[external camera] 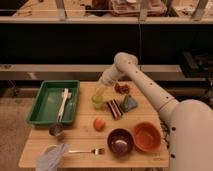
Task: Place banana in tray
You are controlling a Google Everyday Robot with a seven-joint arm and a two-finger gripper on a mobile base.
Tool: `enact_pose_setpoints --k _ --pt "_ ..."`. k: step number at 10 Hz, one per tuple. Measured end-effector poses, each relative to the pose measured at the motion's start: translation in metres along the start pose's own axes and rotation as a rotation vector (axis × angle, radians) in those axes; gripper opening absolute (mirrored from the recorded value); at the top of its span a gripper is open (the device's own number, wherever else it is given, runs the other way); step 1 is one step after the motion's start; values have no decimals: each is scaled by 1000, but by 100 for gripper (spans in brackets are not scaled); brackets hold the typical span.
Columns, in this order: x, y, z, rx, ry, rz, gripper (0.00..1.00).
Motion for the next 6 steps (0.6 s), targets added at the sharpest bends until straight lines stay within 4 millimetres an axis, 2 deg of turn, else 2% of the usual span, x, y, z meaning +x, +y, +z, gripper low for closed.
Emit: enact_pose_setpoints --k 1,3,4,6 --pt "-22 0 -22 11 -20 -34 0" --pt "-63 0 -51 30 -52 -101 0" --pt "-91 2 -56 28 -75 -138 0" --pt "-133 8 -46 3 -111 -190 0"
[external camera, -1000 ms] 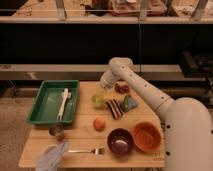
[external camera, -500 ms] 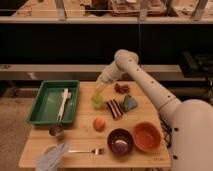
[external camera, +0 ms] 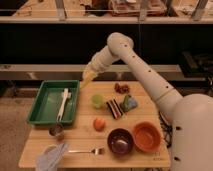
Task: Place banana in tray
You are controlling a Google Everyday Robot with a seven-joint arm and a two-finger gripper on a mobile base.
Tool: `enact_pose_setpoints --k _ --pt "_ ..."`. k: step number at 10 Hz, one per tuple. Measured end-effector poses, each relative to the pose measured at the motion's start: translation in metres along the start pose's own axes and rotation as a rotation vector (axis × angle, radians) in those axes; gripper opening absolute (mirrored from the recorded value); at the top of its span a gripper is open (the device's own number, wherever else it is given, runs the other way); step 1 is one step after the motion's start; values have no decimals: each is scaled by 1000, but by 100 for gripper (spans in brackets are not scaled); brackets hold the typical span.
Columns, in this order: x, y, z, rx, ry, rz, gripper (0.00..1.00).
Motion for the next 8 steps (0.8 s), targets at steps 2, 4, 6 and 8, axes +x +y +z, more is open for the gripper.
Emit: enact_pose_setpoints --k 2,4,6,8 --pt "-40 6 33 -42 -39 -59 0" --pt "-75 16 67 -77 -63 -114 7" --pt "-107 28 106 -99 -60 -156 27" --pt "-135 42 160 -118 -44 -185 48"
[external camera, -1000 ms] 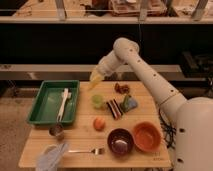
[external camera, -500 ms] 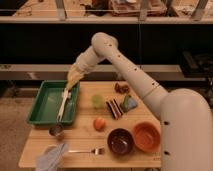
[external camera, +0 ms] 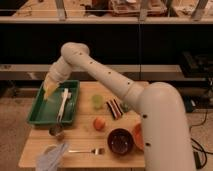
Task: Place banana in tray
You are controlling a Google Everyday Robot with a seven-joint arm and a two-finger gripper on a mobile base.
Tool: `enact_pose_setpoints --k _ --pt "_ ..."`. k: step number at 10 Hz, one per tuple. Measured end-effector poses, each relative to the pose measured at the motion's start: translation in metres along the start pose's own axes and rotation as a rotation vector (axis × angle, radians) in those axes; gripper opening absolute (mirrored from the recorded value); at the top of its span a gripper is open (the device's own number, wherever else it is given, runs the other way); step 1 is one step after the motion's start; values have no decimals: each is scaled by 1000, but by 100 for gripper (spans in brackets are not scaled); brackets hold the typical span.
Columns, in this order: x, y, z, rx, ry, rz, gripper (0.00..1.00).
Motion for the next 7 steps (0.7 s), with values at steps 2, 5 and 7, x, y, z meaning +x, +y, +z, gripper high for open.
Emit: enact_pose_setpoints --k 2,5,7 --pt "-14 3 37 -9 5 -15 67" --pt "-20 3 51 -7 12 -12 80" --pt "-20 3 51 -8 13 -12 80"
